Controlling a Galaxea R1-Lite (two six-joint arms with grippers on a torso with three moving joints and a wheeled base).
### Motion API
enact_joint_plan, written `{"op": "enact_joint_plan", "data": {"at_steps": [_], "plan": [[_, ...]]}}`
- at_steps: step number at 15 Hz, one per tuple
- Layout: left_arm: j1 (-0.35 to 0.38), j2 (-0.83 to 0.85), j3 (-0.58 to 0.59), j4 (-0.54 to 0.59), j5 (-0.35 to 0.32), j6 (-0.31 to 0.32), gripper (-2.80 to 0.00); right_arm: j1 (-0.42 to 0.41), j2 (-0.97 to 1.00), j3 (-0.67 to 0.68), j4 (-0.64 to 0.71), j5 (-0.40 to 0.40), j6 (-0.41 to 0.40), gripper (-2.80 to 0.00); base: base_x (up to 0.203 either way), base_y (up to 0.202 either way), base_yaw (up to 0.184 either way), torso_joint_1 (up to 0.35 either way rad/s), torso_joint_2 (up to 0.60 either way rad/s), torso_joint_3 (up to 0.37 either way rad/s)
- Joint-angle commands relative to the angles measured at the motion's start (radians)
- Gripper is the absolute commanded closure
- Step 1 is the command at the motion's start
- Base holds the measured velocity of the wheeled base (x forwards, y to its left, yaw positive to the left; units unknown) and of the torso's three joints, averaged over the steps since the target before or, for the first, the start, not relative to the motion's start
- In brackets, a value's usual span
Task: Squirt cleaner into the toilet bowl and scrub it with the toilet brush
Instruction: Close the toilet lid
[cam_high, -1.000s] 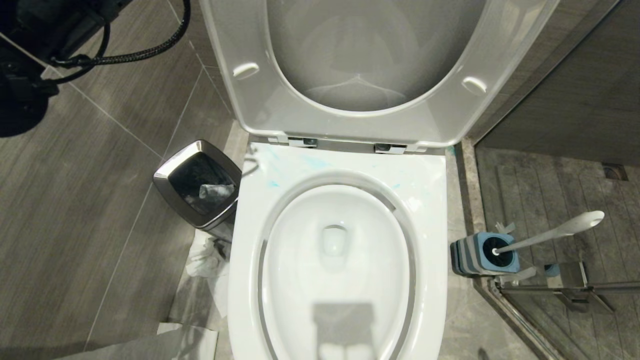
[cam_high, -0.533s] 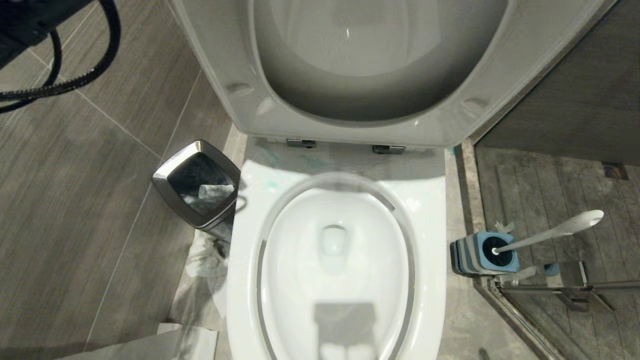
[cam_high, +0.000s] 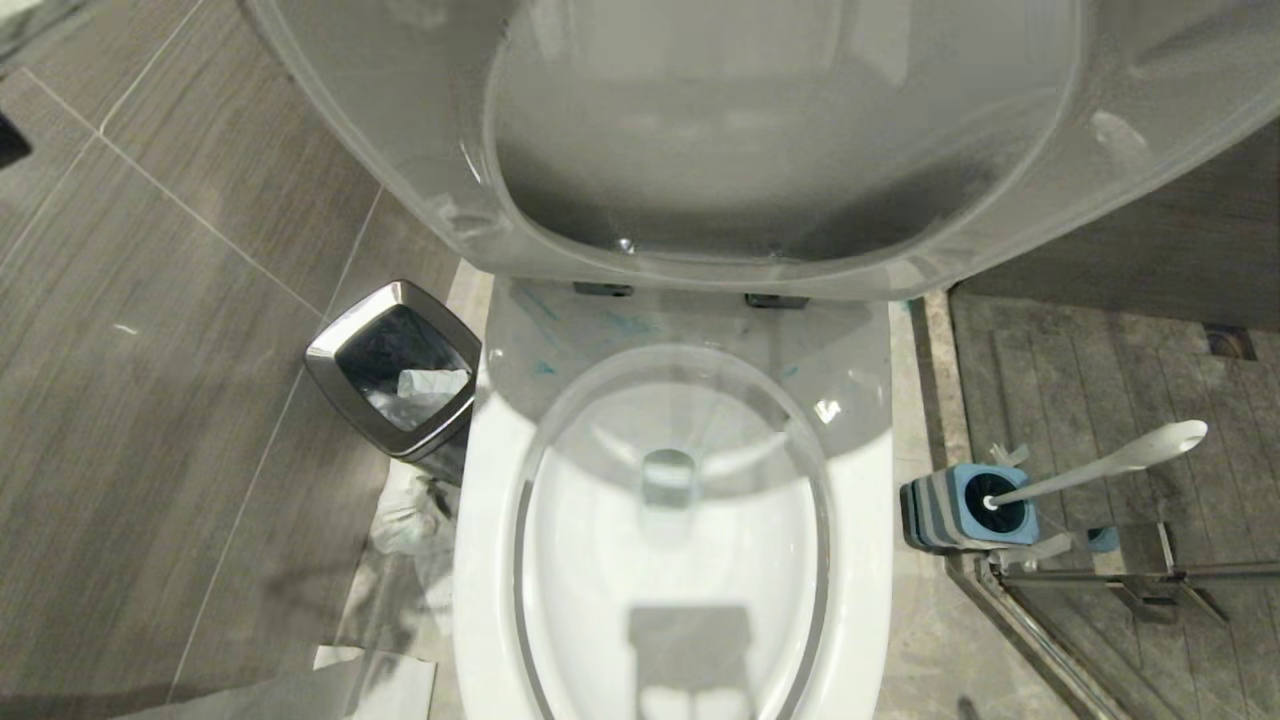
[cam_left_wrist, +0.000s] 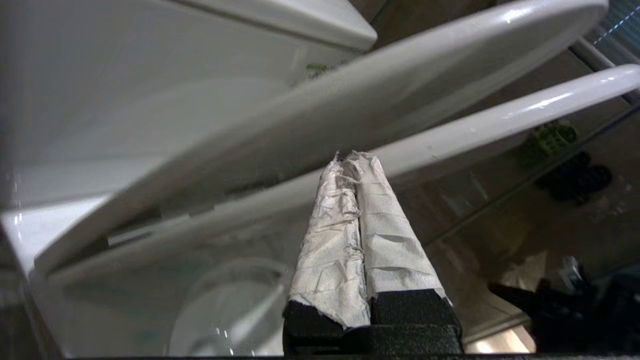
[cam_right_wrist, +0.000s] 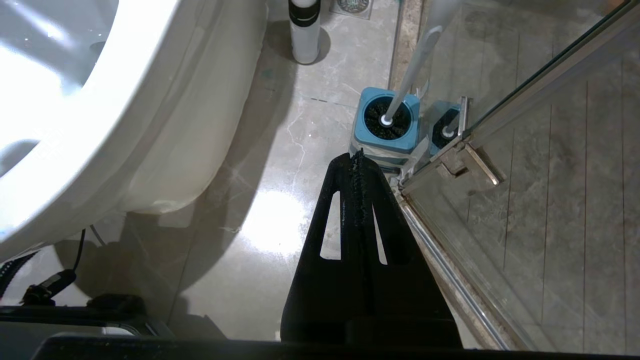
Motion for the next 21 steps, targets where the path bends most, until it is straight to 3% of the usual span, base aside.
{"op": "enact_joint_plan", "data": {"at_steps": [1, 4, 6, 7, 8, 11, 14, 15, 21], "plan": [[0.006, -0.141, 0.018, 0.136, 0.002, 0.002, 0.00, 0.000, -0.001, 0.012, -0.001, 0.000, -0.001, 0.00, 0.000, 0.000, 0.000, 0.000, 0.00, 0.000], [0.034, -0.246, -0.003, 0.293, 0.030, -0.035, 0.00, 0.000, -0.001, 0.012, -0.001, 0.000, -0.001, 0.00, 0.000, 0.000, 0.000, 0.000, 0.00, 0.000], [0.023, -0.310, -0.001, 0.421, 0.014, -0.194, 0.00, 0.000, -0.001, 0.012, -0.001, 0.000, -0.001, 0.00, 0.000, 0.000, 0.000, 0.000, 0.00, 0.000], [0.012, -0.325, 0.015, 0.442, -0.006, -0.243, 0.00, 0.000, -0.001, 0.012, -0.001, 0.000, -0.001, 0.00, 0.000, 0.000, 0.000, 0.000, 0.00, 0.000], [0.010, -0.319, 0.035, 0.434, -0.012, -0.239, 0.00, 0.000, -0.001, 0.012, -0.001, 0.001, -0.001, 0.00, 0.000, 0.000, 0.000, 0.000, 0.00, 0.000], [0.012, -0.278, 0.130, 0.242, -0.011, -0.233, 0.00, 0.000, -0.001, 0.012, -0.001, 0.000, -0.001, 0.00, 0.000, 0.000, 0.000, 0.000, 0.00, 0.000], [0.013, -0.275, 0.284, -0.053, -0.013, -0.234, 0.00, 0.000, -0.001, 0.012, -0.001, 0.000, -0.001, 0.00, 0.000, 0.000, 0.000, 0.000, 0.00, 0.000], [0.013, -0.272, 0.313, -0.105, -0.017, -0.234, 0.00, 0.000, -0.001, 0.012, -0.001, 0.000, -0.001, 0.00, 0.000, 0.000, 0.000, 0.000, 0.00, 0.000], [0.014, -0.201, 0.304, -0.077, -0.019, -0.190, 0.00, 0.000, -0.001, 0.012, -0.001, 0.000, -0.001, 0.00, 0.000, 0.000, 0.000, 0.002, 0.00, 0.108]]}}
